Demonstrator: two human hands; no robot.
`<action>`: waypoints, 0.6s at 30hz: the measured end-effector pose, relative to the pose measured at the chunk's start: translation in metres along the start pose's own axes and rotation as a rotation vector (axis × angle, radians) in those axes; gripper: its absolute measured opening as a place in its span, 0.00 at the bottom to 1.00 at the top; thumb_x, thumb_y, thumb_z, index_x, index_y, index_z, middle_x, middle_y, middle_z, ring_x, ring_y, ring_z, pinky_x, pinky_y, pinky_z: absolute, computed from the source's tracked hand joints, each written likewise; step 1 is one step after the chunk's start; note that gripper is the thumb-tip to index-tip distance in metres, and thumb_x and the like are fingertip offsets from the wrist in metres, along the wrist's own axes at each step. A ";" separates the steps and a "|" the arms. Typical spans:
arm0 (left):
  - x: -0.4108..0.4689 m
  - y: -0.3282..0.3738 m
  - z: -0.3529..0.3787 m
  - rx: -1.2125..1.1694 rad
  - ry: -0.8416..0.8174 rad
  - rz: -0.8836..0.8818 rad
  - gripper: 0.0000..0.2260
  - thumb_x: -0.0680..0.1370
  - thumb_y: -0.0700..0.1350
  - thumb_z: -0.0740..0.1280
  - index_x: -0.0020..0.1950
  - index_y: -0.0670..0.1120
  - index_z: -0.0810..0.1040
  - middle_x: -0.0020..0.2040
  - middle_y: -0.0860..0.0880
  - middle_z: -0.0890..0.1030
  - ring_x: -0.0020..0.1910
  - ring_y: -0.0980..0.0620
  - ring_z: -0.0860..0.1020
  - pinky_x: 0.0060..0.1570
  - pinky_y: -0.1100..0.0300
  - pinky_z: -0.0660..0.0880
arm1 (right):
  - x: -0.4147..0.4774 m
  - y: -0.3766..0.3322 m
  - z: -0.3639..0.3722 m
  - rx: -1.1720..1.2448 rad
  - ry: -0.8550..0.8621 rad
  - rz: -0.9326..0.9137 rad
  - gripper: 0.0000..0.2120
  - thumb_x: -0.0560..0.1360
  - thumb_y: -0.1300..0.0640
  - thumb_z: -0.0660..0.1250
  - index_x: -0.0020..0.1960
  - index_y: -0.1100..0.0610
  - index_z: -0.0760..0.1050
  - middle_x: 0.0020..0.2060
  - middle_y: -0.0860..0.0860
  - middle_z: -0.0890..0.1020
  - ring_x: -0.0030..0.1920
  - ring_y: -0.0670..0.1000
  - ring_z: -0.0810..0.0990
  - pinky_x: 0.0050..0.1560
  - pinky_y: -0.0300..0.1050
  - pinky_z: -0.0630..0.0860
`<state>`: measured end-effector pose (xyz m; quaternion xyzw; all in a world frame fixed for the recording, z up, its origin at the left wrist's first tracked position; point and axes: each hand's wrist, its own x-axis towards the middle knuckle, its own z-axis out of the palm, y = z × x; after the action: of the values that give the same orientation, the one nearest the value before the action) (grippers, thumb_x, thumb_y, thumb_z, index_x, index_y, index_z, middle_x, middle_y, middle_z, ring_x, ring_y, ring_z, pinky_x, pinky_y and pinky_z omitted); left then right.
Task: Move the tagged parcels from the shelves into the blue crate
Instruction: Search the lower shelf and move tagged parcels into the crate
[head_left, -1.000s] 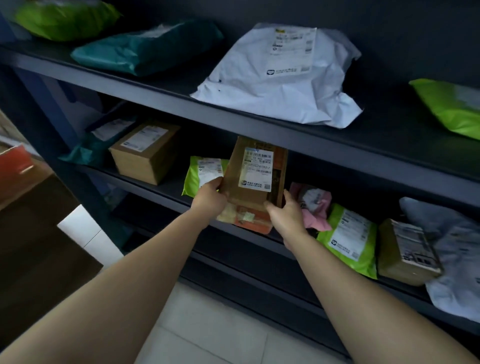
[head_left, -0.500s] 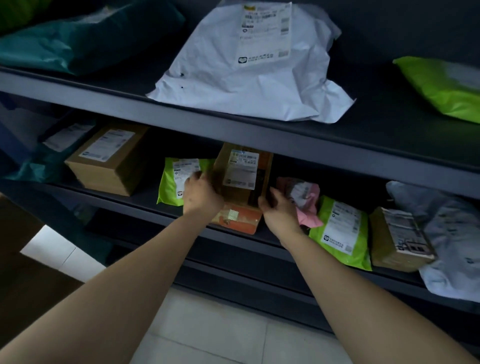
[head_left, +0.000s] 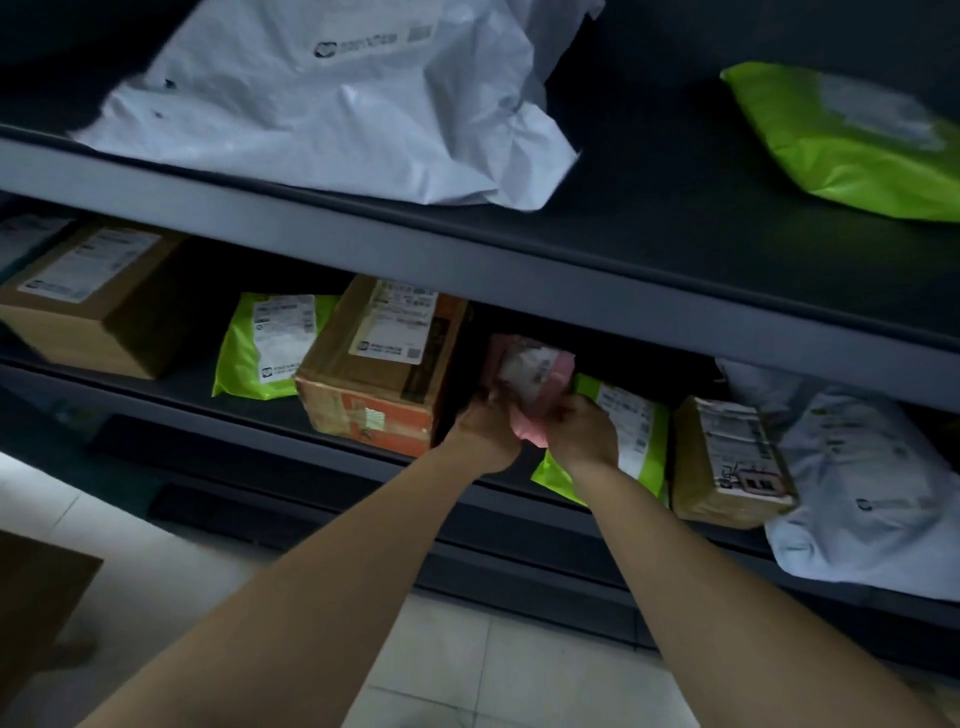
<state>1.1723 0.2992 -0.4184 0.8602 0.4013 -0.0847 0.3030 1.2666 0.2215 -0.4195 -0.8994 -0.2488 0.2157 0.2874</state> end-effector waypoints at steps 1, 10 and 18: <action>0.001 0.000 0.002 -0.036 0.017 -0.028 0.26 0.80 0.40 0.58 0.77 0.39 0.54 0.74 0.38 0.63 0.72 0.40 0.65 0.68 0.53 0.64 | 0.002 0.001 0.000 0.004 -0.021 0.012 0.24 0.75 0.38 0.59 0.49 0.58 0.80 0.44 0.56 0.82 0.49 0.58 0.80 0.42 0.43 0.68; -0.007 0.000 0.003 -0.692 0.129 -0.333 0.17 0.75 0.38 0.69 0.63 0.35 0.75 0.60 0.38 0.79 0.60 0.41 0.78 0.52 0.56 0.74 | 0.007 0.010 -0.005 0.104 -0.112 0.102 0.06 0.72 0.60 0.68 0.44 0.59 0.83 0.40 0.56 0.82 0.50 0.59 0.82 0.43 0.44 0.72; -0.024 0.008 -0.002 -0.819 0.198 -0.386 0.21 0.73 0.40 0.72 0.65 0.43 0.76 0.60 0.46 0.80 0.60 0.47 0.76 0.53 0.64 0.70 | 0.001 0.003 -0.013 0.460 0.043 0.149 0.10 0.71 0.66 0.62 0.45 0.54 0.78 0.47 0.54 0.83 0.49 0.58 0.81 0.50 0.52 0.79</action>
<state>1.1619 0.2808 -0.4038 0.5832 0.5815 0.1086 0.5568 1.2750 0.2146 -0.4116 -0.8305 -0.1198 0.2683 0.4733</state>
